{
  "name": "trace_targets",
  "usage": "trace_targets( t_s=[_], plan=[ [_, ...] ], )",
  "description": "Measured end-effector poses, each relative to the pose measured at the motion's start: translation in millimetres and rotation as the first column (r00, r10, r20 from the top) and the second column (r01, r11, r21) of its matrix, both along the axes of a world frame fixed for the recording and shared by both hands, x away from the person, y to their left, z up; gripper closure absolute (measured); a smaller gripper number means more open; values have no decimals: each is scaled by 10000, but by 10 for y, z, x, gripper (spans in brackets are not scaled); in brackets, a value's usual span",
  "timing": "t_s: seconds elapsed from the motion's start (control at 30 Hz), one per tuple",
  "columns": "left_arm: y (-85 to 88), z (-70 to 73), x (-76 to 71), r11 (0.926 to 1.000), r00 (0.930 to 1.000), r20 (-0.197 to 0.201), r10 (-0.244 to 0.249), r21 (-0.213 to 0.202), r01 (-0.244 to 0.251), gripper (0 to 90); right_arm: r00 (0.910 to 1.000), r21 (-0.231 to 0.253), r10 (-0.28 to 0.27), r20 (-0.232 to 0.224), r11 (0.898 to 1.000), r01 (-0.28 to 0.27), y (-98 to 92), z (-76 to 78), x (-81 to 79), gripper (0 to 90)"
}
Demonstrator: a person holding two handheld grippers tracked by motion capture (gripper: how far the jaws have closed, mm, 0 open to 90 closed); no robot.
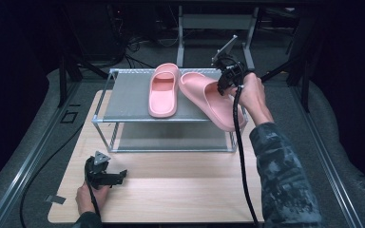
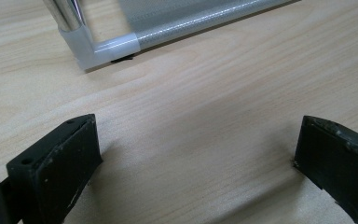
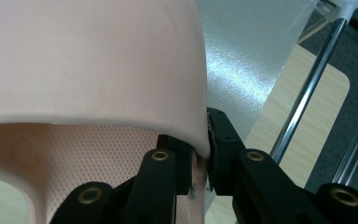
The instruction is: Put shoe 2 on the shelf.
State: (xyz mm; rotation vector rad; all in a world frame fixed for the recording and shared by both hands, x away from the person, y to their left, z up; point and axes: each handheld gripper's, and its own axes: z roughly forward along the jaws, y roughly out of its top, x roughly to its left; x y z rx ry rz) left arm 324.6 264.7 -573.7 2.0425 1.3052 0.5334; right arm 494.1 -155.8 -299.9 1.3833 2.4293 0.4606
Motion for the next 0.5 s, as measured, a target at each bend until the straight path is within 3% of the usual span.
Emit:
trace_targets(
  t_s=[0.17,0.37,0.5],
  plan=[
    [-1,0,-2,10000,10000,0,5,9,-5,0,9928,-34,-1160,-290,9932,1160,62,-109,249,823],
    [-3,0,-2,10000,10000,29,25,13,-25,1,9783,22,-2028,-418,9792,2030,152,-247,470,822],
    [-5,-1,-3,10000,10000,24,46,-11,-46,1,9649,254,-2627,-27,9646,2626,192,-269,569,829]
  ],
)
